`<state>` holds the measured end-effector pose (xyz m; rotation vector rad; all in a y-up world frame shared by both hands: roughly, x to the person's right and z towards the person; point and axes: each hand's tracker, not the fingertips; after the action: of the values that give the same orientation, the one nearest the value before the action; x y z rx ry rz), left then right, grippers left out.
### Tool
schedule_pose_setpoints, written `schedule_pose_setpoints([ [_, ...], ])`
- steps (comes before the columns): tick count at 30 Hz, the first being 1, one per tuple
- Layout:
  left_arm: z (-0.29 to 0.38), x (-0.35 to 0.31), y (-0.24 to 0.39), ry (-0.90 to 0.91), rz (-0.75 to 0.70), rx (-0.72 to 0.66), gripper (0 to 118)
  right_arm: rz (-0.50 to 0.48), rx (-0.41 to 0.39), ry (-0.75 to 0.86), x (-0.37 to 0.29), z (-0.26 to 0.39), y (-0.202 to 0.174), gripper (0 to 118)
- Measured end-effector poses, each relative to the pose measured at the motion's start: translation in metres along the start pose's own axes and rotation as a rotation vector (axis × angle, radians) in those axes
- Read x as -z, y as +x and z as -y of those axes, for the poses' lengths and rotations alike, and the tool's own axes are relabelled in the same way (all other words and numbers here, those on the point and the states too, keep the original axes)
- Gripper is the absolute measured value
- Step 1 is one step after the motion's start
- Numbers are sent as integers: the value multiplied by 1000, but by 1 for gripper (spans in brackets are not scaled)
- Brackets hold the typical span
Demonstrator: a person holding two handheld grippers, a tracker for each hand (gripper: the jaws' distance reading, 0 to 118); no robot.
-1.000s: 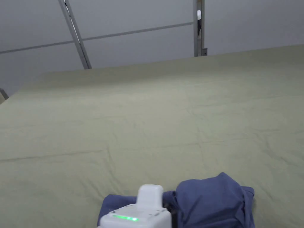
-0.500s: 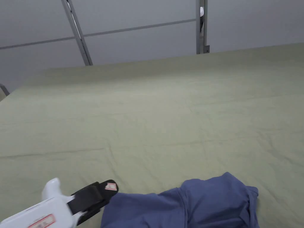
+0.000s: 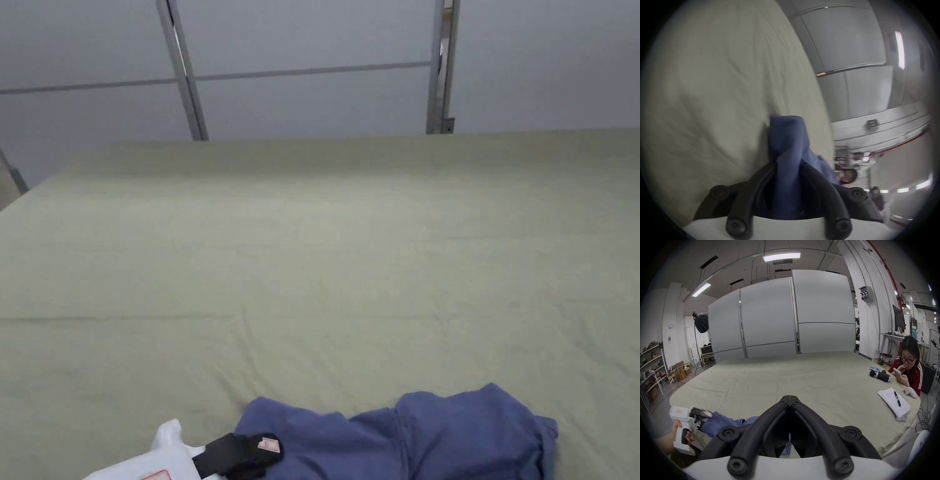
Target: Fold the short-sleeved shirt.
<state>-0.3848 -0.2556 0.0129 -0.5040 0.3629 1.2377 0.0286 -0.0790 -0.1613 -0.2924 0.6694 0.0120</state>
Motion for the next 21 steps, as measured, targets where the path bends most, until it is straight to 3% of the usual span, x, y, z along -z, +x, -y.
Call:
schedule_pose_setpoints([
  [2, -8, -5, -26, 17, 46, 26, 16, 12, -7, 14, -4, -3, 0, 2],
  [6, -3, -49, -14, 68, 77, -12, 16, 30, -21, 29, -7, -6, 3, 2],
  [10, -27, -99, -16, 226, -71, 20, 16, 28, -6, 36, -7, -5, 6, 2],
  [13, -28, -118, 6, 286, -193, 130, 16, 15, 19, 35, -6, 0, 7, 2],
  [15, -42, -115, 13, 267, -175, 218, 16, 7, 24, 29, -5, 3, 7, 2],
  [18, -13, -91, 88, 227, -150, 472, 16, -2, 19, 21, -8, 4, 6, 2],
  [21, 18, -44, 140, 150, -117, 607, 16, -3, 14, 29, -13, 5, 10, 2],
])
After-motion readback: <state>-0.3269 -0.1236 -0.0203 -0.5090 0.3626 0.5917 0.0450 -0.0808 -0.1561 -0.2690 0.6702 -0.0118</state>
